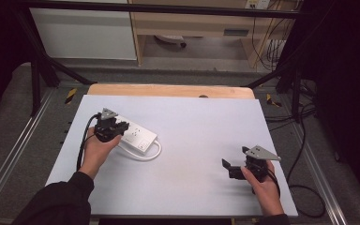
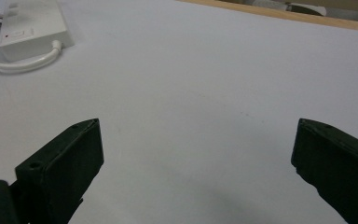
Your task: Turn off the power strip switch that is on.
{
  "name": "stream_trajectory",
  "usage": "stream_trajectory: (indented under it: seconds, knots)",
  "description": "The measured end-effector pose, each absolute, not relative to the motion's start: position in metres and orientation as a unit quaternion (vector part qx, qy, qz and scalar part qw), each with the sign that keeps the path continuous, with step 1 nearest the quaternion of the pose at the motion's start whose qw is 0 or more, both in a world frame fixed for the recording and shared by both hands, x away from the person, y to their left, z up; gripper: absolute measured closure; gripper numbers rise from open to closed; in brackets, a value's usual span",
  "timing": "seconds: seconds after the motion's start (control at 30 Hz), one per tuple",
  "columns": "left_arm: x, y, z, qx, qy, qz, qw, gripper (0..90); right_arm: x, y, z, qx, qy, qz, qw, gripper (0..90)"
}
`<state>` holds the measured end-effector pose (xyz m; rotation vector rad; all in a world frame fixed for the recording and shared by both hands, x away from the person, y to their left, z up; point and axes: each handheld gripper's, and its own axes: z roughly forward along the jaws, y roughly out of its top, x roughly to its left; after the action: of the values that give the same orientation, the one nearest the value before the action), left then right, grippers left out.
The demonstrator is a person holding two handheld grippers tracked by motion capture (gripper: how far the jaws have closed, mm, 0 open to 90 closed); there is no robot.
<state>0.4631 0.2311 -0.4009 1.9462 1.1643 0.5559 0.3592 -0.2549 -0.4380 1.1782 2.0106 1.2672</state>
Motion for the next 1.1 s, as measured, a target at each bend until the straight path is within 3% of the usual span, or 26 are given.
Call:
stream_trajectory:
  seconds: [0.4, 1.1]
  knots:
    - [0.457, 0.237, -0.408, 0.769, 0.462, 0.200, 0.393, 89.1, 0.360, -0.258, -0.438, 0.433, 0.734, 0.463, 0.244, 2.5]
    - [0.458, 0.235, -0.417, 0.776, 0.466, 0.189, 0.381, 89.8, 0.360, -0.257, -0.438, 0.432, 0.736, 0.462, 0.241, 2.5]
